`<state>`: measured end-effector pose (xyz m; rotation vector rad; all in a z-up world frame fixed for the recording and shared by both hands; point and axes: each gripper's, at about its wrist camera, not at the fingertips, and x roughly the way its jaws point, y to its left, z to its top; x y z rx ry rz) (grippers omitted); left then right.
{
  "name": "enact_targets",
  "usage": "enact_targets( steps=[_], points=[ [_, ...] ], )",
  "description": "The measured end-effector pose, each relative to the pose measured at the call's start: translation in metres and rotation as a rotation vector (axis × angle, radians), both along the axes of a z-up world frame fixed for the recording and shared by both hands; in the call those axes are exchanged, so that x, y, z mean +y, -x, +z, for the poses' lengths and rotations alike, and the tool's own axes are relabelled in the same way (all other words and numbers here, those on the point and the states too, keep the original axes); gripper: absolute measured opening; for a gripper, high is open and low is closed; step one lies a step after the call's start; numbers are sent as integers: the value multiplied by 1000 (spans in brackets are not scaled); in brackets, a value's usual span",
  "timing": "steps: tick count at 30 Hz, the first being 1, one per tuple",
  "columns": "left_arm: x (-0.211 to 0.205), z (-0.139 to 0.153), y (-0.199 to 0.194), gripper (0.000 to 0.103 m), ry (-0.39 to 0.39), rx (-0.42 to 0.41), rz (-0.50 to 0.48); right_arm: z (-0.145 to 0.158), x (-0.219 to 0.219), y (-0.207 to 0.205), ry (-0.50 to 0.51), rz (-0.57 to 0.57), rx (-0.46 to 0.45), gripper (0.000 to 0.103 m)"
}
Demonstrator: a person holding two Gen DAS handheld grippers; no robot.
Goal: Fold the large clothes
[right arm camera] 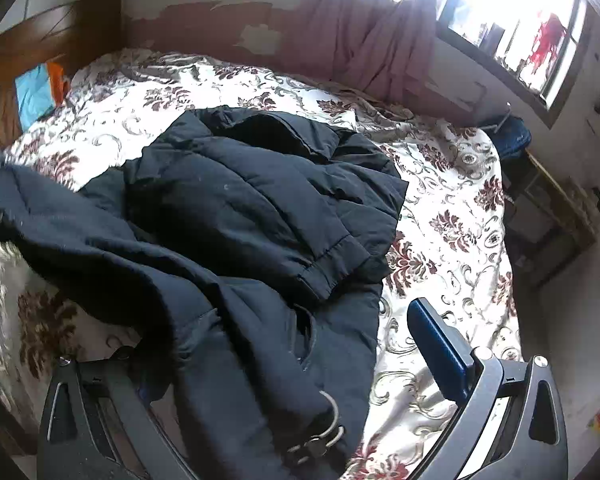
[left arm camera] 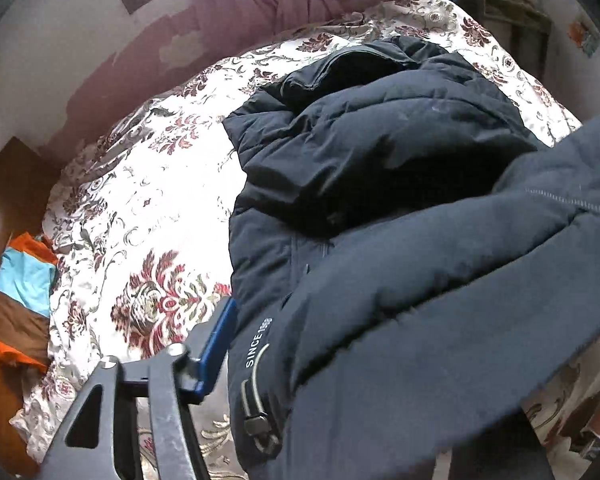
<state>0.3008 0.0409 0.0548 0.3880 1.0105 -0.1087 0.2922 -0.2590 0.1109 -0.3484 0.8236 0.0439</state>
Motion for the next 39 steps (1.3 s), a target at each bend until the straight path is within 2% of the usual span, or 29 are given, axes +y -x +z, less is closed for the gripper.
enact_targets(
  steps=[2,4,5,7,10,16,17,19,21,27,31,35,39],
  points=[
    [-4,3,-6,56,-24,5,-10,0,0,6,8,-15,-13,96],
    [-8,7,-8,57,-46,-4,-26,-1,1,11,-19,-6,-2,66],
    [-10,8,-7,57,-64,-16,-38,-4,3,15,-38,1,15,59],
    [-11,10,-6,57,-82,-19,-53,-10,6,23,-73,9,46,30],
    [-13,10,2,56,-105,-20,-78,-22,13,39,-73,15,76,16],
    [-19,-1,25,54,-173,-9,-138,-40,19,66,-95,-46,141,9],
    [-19,-4,28,50,-173,-1,-150,-41,19,69,-91,-55,141,9],
    [-19,-7,35,34,-149,31,-168,-43,21,75,-90,-74,140,8],
    [-20,-12,41,26,-143,52,-183,-43,22,76,-95,-92,137,8],
    [-20,-15,56,15,-161,49,-228,-38,24,89,-117,-126,89,6],
    [-19,-10,63,13,-168,43,-240,-35,36,110,-50,-139,56,5],
    [-19,-4,75,11,-183,26,-269,-31,40,139,-62,-150,87,5],
    [-11,7,102,10,-138,58,-275,-14,40,173,-62,-125,130,5]
  ],
)
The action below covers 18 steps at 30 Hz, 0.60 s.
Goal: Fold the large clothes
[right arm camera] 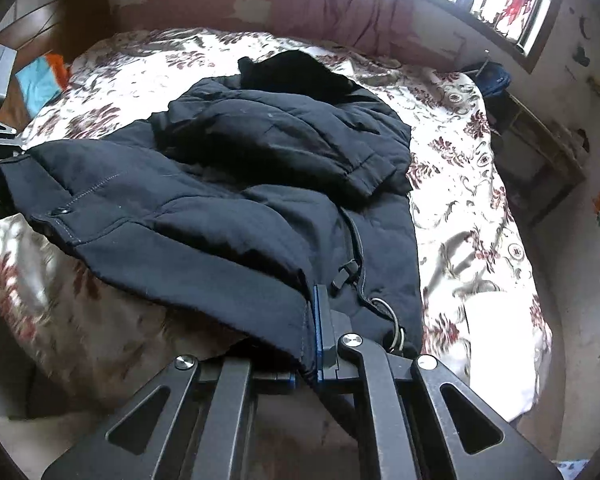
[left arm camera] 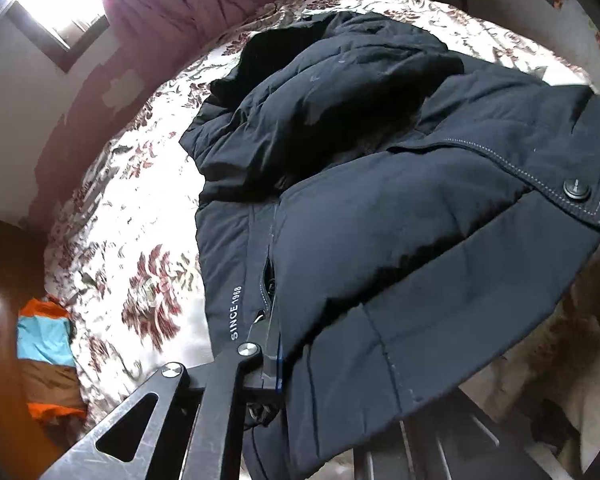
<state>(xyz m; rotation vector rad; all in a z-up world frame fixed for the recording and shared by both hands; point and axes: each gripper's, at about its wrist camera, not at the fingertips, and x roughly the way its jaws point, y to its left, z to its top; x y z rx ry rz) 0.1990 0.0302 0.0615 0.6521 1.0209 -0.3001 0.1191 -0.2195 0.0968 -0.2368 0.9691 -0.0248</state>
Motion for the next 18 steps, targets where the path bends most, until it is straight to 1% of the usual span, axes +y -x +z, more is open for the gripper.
enact_targets(
  steps=[2,5,9,13,16,17,18],
  points=[
    [2,7,16,10,16,25,-2,12,-4,15,-17,-1,30,5],
    [4,17,39,10,56,92,15,30,-14,26,-35,-20,63,5],
    [-1,36,54,9,92,153,36,50,-28,18,-46,-31,51,5],
    [-5,58,40,9,116,134,69,64,-40,-20,-71,-25,-17,5],
    [-6,71,14,9,137,94,90,73,-46,-58,-116,-48,-90,5],
    [-6,76,1,9,152,76,101,77,-50,-75,-126,-52,-131,5],
    [-8,80,-7,9,164,60,110,79,-50,-83,-129,-55,-153,5]
  ],
)
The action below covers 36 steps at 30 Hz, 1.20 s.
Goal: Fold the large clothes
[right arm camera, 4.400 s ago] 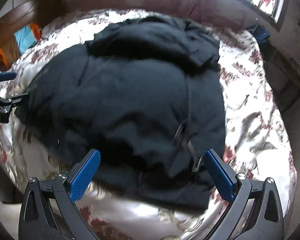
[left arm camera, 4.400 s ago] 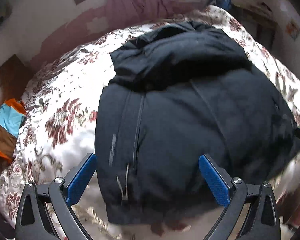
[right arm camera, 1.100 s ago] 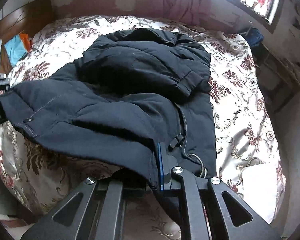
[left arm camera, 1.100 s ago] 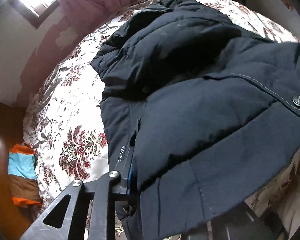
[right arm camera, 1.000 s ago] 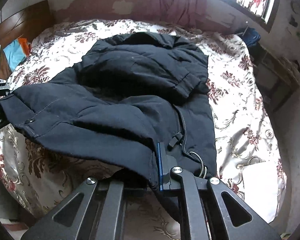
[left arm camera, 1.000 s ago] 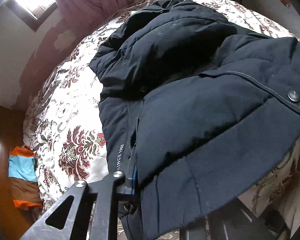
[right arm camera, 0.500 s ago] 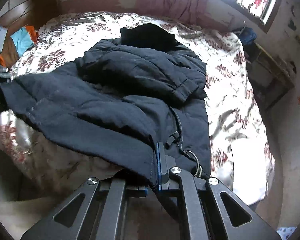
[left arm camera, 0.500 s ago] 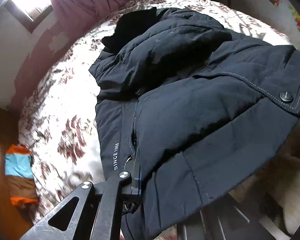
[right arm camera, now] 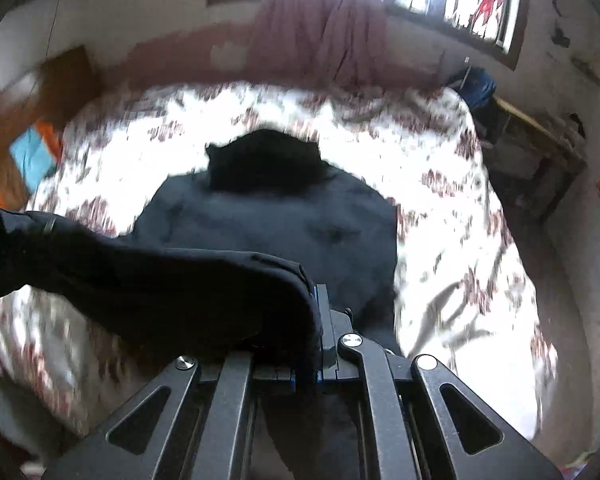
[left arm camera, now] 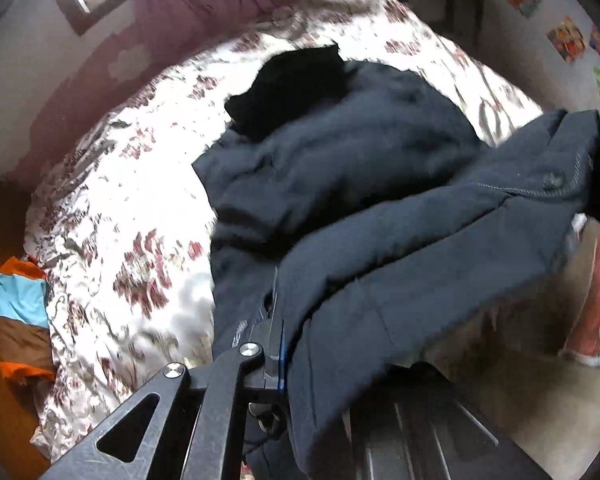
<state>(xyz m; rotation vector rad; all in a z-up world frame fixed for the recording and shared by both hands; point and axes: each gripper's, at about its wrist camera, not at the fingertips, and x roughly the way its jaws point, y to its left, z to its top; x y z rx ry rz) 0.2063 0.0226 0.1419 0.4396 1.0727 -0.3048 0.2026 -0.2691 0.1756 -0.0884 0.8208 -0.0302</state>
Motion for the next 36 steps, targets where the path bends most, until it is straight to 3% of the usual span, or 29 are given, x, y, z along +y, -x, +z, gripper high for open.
enact_targets(
  steps=[3,7,12,16,22,28,33,36],
  points=[
    [-3,16,-36,9,19,-86,33,10,-7,-47,-22,-9,-96,5],
    [-8,31,-90,9,24,-193,65,15,-15,-109,-54,-3,-156,5],
    [-19,42,-159,9,23,-262,97,8,-24,-182,-61,31,-175,5],
    [-29,34,-211,9,-3,-281,113,-11,-19,-244,-70,64,-159,5],
    [-29,-11,-302,9,6,-201,203,-56,-4,-323,-50,96,-110,5],
    [-26,-66,-366,9,30,-87,307,-98,-7,-363,-108,81,-50,6],
    [-16,-110,-384,10,92,9,389,-120,-3,-359,-105,119,-51,9],
    [-9,-122,-384,12,120,19,436,-124,-6,-363,-118,140,-48,10]
  ],
)
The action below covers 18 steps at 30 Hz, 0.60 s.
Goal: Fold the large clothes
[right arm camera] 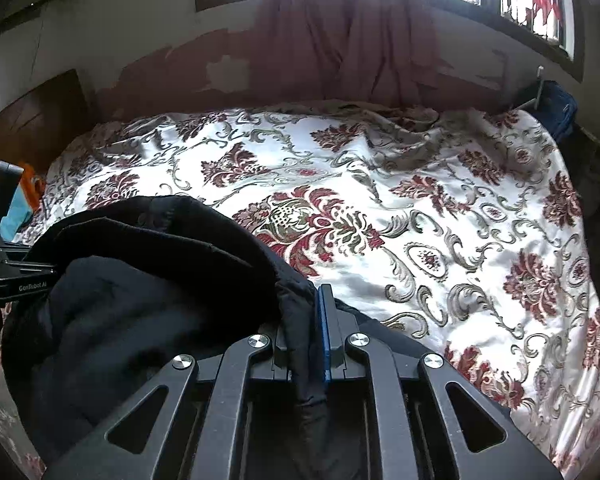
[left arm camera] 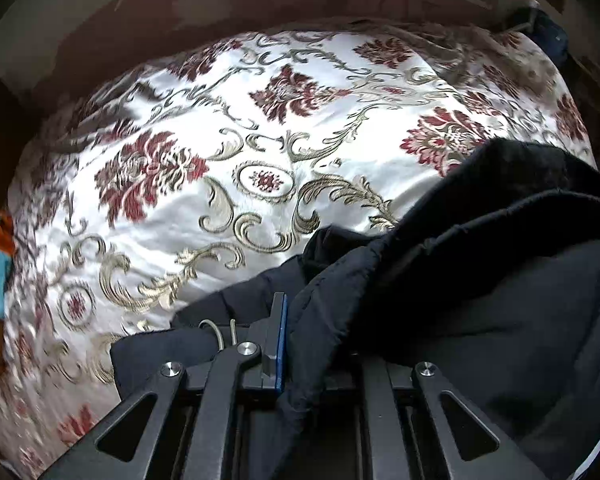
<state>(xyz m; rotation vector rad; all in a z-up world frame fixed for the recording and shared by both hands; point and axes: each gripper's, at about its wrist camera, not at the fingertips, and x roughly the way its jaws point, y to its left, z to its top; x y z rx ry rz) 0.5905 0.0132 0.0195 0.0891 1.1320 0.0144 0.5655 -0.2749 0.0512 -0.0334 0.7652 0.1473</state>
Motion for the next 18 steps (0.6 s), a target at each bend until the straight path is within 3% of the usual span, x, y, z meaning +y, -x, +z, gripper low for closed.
enact_targets(
  steps=[2,6,11,15,18],
  points=[
    [3,-2,4,12,23,-11,9,1,-6,0,-31,7,3,15],
    [8,5,5,13,86,-9,4,14,-23,10,-101,8,-86,61],
    [19,16,6,18,158,12,-22,33,-32,17,-107,-14,-134,64],
    [25,31,12,20,167,-3,-47,47,-35,40,-61,-31,-175,81],
    [34,41,13,22,205,-14,-38,59,-36,55,-13,-40,-200,81]
  ],
)
